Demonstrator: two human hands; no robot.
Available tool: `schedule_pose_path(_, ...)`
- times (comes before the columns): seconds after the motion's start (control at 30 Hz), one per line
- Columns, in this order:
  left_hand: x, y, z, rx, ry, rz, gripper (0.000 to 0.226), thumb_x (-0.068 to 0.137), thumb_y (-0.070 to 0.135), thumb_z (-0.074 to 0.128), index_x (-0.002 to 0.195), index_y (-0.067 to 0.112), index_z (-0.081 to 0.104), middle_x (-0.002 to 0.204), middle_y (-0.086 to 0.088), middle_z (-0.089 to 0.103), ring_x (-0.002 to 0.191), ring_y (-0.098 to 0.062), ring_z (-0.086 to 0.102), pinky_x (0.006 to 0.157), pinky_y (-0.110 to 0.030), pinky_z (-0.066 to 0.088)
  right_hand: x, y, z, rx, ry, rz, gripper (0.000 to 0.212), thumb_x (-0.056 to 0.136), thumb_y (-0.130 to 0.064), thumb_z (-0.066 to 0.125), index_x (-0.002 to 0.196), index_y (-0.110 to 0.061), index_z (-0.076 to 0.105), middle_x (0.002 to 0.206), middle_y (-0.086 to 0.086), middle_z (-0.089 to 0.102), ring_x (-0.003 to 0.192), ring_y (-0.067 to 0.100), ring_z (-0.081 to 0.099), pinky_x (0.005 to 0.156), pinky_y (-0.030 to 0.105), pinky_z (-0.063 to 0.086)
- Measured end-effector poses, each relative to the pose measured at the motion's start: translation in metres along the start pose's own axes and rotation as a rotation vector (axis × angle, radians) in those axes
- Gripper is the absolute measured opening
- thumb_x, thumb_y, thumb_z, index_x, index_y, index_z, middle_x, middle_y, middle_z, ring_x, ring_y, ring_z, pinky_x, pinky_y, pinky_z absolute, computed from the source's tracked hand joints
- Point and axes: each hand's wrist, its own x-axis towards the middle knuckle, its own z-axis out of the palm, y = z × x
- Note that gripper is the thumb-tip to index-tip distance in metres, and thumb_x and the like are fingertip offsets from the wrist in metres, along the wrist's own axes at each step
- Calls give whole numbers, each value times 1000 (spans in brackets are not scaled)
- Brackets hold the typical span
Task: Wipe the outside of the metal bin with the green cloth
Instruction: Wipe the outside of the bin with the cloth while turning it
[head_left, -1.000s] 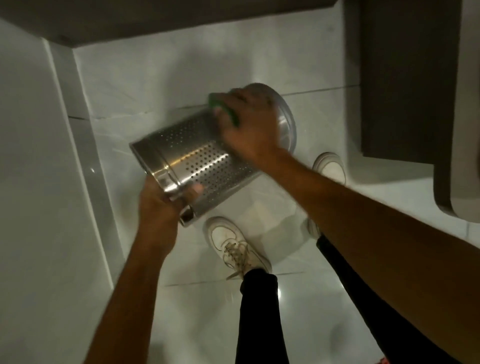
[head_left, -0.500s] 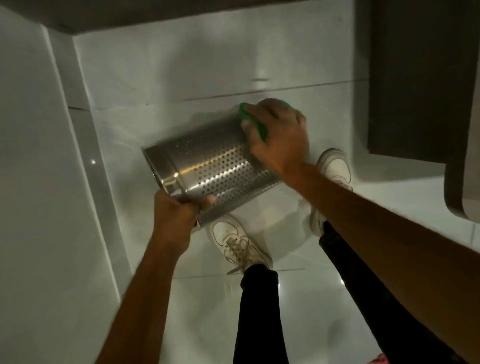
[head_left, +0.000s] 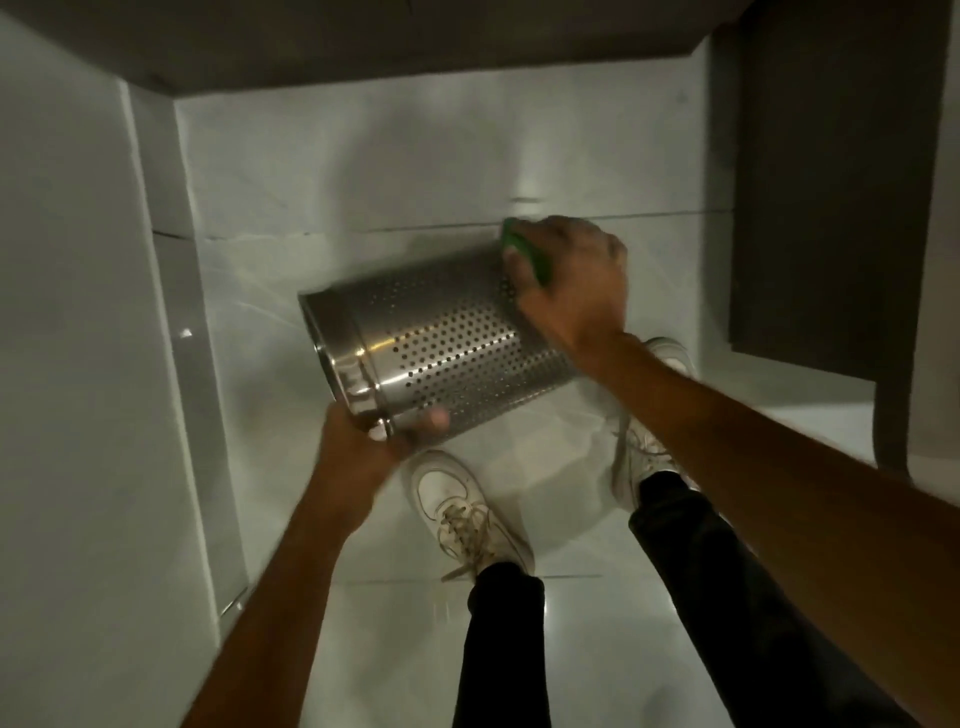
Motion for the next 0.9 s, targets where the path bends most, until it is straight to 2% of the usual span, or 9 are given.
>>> schedule_pose_path(0.17,25,17,15,-196,252,69,24,90,2,66,114,5,67,105,-13,74,97,-30,72,78,-43,62,-22,-105,16,78,69,-530,48,96,-52,46,131,-31,70,127,-1,75,123,25,66,109,40,38)
schedule_pose_path(0.23,20,1,22,-34,206,155,22,88,-4,69,107,5,69,95,-5,75,91,-26,72,75,-25,59,-24,-103,15,178,66,-641,46,96,-44,55,134,-25,69,133,1,73,128,25,64,119,44,35)
schedule_pose_path(0.3,13,-18,20,94,181,128,26,80,-5,76,93,17,74,78,13,76,85,-17,73,68,-11,54,-16,-63,10,172,152,-571,44,95,-39,59,132,-21,70,133,5,73,128,28,64,122,44,35)
schedule_pose_path(0.4,12,-24,8,-64,112,56,40,76,-3,79,95,31,75,93,12,80,91,-8,75,73,-21,61,2,16,-4,15,145,-182,42,102,-40,55,142,-29,64,148,1,64,144,26,53,126,49,34)
schedule_pose_path(0.53,18,-6,15,-164,72,59,44,75,-4,77,115,14,70,105,0,79,96,-17,75,71,-27,62,4,23,-3,-9,96,-11,51,101,-50,41,146,-32,57,150,4,60,146,29,48,124,53,32)
schedule_pose_path(0.63,23,1,28,-191,93,96,38,76,-3,76,111,13,70,98,-2,79,91,-19,76,73,-38,64,-17,-43,14,-28,126,-368,45,101,-50,41,141,-36,58,140,-1,67,136,24,55,122,51,34)
schedule_pose_path(0.77,17,-13,30,-123,132,173,21,83,19,69,100,30,71,90,10,76,88,-11,73,71,-30,60,-43,-67,31,71,71,-799,49,94,-47,57,140,-32,59,142,0,65,138,27,53,125,44,25)
schedule_pose_path(0.83,7,-33,26,59,171,122,35,71,0,83,90,28,73,80,15,75,85,-11,75,71,-25,60,-39,-24,25,35,120,-583,47,95,-44,59,140,-28,61,142,4,67,137,29,56,124,51,35)
schedule_pose_path(0.9,-2,-47,17,135,161,31,42,68,-5,86,90,29,73,82,11,76,88,-17,75,75,-22,61,-35,24,15,25,189,-147,48,98,-45,53,141,-25,63,145,7,66,141,33,55,123,53,37)
